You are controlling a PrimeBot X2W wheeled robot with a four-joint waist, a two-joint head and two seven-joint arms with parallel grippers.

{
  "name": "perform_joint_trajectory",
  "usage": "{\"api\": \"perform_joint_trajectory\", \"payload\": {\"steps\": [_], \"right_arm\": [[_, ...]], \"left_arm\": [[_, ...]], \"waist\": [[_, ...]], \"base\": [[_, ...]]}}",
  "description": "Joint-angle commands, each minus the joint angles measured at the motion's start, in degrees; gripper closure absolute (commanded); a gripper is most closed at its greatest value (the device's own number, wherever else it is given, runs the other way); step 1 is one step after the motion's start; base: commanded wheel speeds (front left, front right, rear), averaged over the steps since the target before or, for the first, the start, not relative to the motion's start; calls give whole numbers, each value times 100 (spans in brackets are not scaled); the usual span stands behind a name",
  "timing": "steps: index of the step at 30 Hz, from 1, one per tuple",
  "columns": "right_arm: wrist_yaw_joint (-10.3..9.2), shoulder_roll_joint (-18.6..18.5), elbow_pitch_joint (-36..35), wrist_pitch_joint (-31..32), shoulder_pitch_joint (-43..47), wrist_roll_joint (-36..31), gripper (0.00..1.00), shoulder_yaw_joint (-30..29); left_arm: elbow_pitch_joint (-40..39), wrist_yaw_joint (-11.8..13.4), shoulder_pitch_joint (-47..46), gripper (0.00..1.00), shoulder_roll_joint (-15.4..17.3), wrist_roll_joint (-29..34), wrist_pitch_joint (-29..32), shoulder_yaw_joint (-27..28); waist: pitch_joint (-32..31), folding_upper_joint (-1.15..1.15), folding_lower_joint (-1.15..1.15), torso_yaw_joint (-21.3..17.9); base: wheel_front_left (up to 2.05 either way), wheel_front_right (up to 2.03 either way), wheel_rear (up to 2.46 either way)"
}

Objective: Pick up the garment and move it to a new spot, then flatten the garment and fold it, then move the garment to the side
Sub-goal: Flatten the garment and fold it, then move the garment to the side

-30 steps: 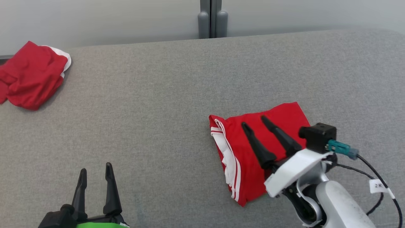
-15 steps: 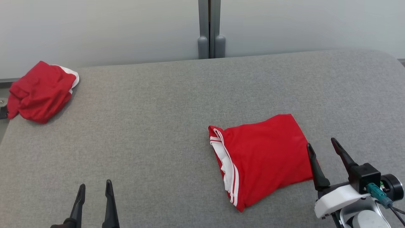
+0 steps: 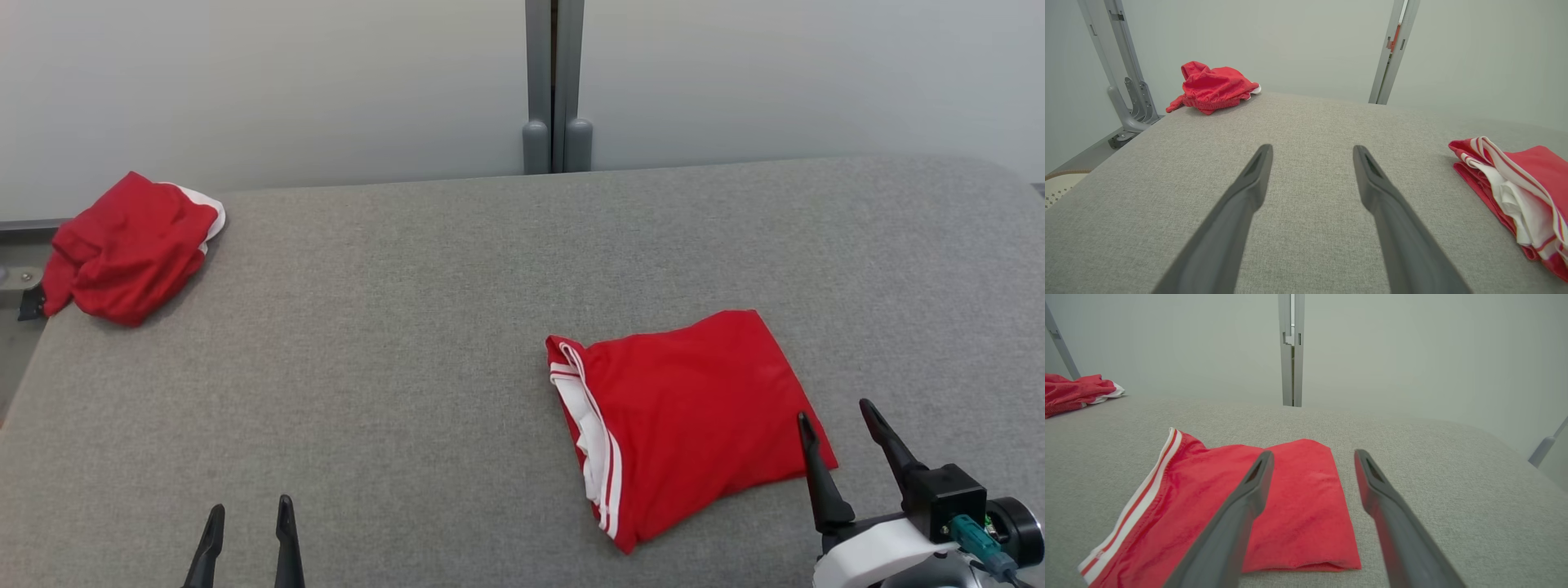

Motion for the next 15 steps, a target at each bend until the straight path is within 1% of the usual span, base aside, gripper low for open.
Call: {"api": "perform_joint_trajectory", "payload": {"steps": [1, 6, 8, 11, 13, 15], "right_arm": [[-9, 18, 5, -15, 27, -1, 0, -22], [-9, 67, 55, -15, 26, 36, 0, -78], [-9, 143, 119, -15, -38, 190, 0, -176], [-8, 166, 342, -15, -335, 375, 0, -134], [-9, 8, 580, 179, -637, 528, 0, 14], [-9, -194, 705, 704, -1068, 696, 0, 173]], "left_arm": [[12, -35, 61, 0, 6, 16, 1, -2], [25, -43, 23, 0, 6, -25, 1, 5], [35, -41, -15, 0, 6, -56, 1, 2], [43, -22, -61, 0, 7, -95, 1, -39], [55, -16, -88, 0, 7, -129, 1, -53], [46, -35, -144, 0, 6, -127, 1, -86]], "waist": [[1, 0, 0, -16], [18, 0, 0, -47], [44, 0, 0, -53], [117, 0, 0, -64], [169, 0, 0, -77], [301, 0, 0, -85]], "base": [[0, 0, 0], [0, 0, 0], [0, 0, 0], [0, 0, 0], [0, 0, 0], [0, 0, 0]]}}
